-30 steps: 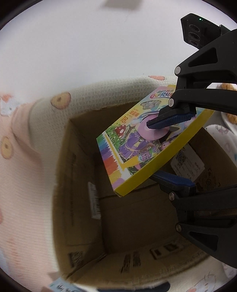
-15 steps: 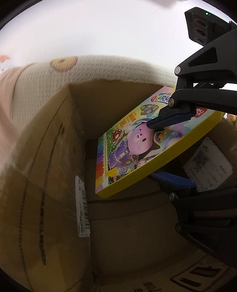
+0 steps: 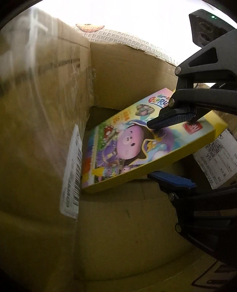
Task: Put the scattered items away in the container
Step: 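Lower the crayon box into the cardboard box with the right gripper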
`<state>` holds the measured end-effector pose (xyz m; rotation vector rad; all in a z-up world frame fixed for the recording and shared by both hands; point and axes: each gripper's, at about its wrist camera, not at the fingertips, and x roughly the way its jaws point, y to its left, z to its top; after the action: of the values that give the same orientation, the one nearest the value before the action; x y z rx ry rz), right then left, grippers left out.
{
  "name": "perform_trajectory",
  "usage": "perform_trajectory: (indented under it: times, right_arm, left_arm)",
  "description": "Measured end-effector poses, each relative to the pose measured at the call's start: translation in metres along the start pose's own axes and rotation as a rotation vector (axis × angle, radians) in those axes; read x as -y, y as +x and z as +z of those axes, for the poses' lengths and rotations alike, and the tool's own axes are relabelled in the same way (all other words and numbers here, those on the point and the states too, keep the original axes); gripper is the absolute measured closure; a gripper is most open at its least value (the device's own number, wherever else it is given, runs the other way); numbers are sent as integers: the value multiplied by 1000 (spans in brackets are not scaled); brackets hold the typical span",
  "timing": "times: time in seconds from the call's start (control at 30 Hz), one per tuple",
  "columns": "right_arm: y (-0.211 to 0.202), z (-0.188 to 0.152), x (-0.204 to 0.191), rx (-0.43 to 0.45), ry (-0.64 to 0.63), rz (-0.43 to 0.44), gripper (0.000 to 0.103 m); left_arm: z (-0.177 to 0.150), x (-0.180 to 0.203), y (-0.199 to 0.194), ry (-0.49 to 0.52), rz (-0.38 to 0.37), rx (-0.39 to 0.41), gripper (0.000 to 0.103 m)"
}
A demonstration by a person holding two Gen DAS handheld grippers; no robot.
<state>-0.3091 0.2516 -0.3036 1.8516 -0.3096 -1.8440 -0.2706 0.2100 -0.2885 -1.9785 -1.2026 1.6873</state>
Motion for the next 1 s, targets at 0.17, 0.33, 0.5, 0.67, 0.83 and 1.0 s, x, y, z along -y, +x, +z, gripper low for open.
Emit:
perform_trajectory:
  times: [0.17,0.33,0.5,0.67,0.83,1.0]
  right_arm:
    - [12,3,6,-82,-3,-32,57]
    - [14,-4,10,-156,-60,-79,55]
    - [15,-8,3,-215,-137,-122,54]
    - [15,-1,-3,-287,-239,-174,46]
    - [13,3,3,-266,-331,-190,46]
    - [35,4,-14,-294,-397,-173,46]
  left_arm:
    - [-2,2,12,9,18,-29,52]
    - [-4,5,19,23,72,-18,52]
    - [-3,5,20,9,108,-5,51]
    - [1,-1,24,-43,139,-4,50]
    - [0,0,34,-55,133,1,50]
    - [0,3,46,-78,105,3,61]
